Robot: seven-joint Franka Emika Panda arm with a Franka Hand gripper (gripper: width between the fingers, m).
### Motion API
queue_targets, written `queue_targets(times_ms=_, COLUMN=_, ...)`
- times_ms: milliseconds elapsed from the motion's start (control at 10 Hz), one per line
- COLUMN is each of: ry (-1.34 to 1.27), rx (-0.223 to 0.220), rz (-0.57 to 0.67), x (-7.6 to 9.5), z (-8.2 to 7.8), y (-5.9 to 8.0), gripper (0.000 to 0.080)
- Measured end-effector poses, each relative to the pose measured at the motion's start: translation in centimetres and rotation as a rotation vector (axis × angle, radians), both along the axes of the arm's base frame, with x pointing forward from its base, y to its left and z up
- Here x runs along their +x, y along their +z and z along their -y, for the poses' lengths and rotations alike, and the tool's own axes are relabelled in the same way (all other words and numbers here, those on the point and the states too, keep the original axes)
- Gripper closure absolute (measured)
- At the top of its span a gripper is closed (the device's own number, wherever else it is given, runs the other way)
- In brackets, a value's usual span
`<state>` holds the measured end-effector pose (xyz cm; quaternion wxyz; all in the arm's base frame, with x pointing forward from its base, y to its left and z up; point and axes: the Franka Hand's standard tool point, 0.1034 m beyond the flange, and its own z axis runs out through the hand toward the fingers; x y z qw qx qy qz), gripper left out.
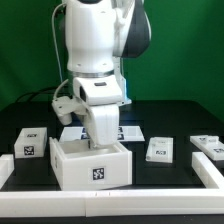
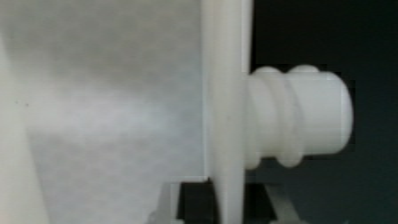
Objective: Assemble cabinet
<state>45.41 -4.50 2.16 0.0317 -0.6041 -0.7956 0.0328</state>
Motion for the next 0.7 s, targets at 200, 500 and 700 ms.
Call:
queue_targets(times_ms=200, ry=-0.062, rx=0.001, rz=0.018, x=1.7, z=-2.3, y=0.0, gripper=0.0758)
queue_targets(times_ms=500, ry=-0.186, rx=0.013, rz=0.053, x=4.8, z=-6.8, y=0.0, gripper=0.0758)
queue_targets(times_ms=700, ry=-0.261, rx=0.014, rz=0.061, x=5.8, z=-9.8, y=0.1, gripper=0.0759)
